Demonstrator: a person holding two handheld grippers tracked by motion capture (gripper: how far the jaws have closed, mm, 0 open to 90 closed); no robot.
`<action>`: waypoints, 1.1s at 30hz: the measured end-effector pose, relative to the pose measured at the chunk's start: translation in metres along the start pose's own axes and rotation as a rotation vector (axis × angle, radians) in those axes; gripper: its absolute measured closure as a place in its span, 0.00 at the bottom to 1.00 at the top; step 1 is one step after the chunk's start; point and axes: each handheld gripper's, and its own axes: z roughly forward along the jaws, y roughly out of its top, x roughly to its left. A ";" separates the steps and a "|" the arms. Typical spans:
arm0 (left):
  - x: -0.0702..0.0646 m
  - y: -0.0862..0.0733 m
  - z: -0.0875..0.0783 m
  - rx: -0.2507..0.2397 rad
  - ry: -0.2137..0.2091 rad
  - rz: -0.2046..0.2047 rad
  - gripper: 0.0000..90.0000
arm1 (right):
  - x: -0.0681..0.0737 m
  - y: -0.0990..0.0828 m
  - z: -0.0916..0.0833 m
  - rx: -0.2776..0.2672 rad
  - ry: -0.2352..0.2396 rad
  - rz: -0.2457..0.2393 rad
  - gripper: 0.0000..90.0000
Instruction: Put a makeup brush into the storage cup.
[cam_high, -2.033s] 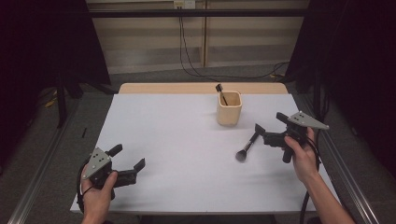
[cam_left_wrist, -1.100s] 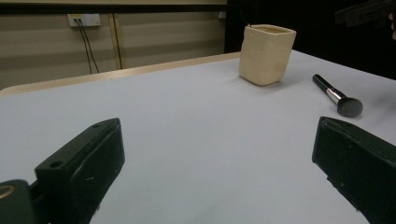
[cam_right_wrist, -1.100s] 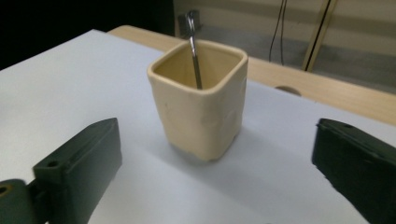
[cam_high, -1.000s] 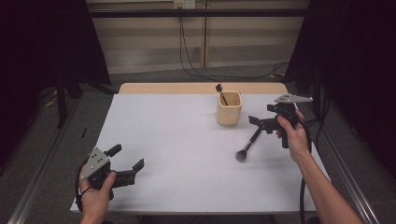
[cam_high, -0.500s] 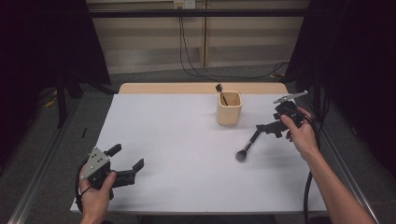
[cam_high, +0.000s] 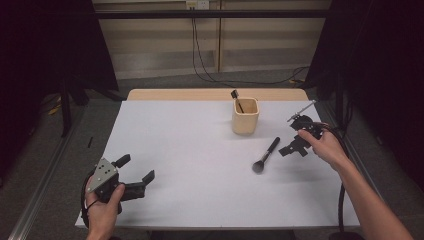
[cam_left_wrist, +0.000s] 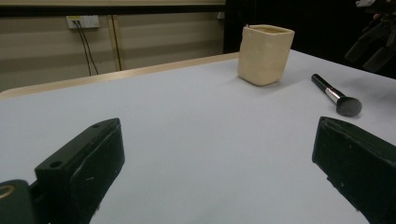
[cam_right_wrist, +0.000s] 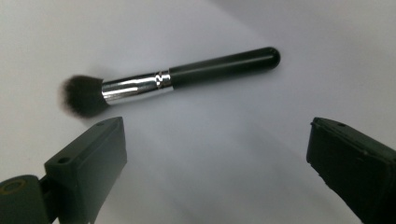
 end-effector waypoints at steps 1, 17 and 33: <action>0.000 0.000 0.000 0.000 0.000 0.001 0.03 | 0.001 0.000 0.000 0.008 0.002 -0.026 0.06; 0.000 0.000 0.000 0.002 -0.002 -0.002 0.03 | 0.008 0.007 0.010 0.071 0.045 -0.297 0.07; -0.001 -0.001 0.001 0.006 -0.014 0.002 0.03 | 0.022 0.027 0.024 0.118 0.084 -0.591 0.10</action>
